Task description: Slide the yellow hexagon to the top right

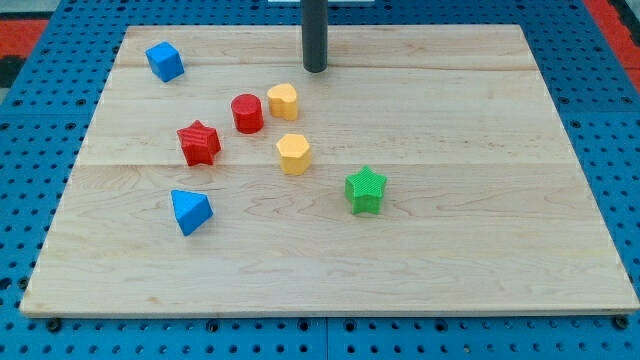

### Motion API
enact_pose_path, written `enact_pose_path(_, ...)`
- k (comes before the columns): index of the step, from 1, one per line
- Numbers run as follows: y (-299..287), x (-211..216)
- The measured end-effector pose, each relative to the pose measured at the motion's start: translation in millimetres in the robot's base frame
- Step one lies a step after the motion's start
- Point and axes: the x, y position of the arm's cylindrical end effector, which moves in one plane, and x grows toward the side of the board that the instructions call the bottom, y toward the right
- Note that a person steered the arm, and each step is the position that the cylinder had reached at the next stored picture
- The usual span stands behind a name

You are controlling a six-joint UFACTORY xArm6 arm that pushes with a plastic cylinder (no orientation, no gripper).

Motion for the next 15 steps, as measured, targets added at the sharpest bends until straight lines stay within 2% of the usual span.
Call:
enact_pose_path(1,26,13)
enact_pose_path(5,57,13)
enact_pose_path(6,71,29)
enact_pose_path(7,64,83)
enact_pose_path(9,-5,118)
enact_pose_path(10,-62,123)
enact_pose_path(11,-71,163)
enact_pose_path(12,-45,171)
enact_pose_path(13,34,115)
enact_pose_path(14,111,101)
enact_pose_path(15,111,47)
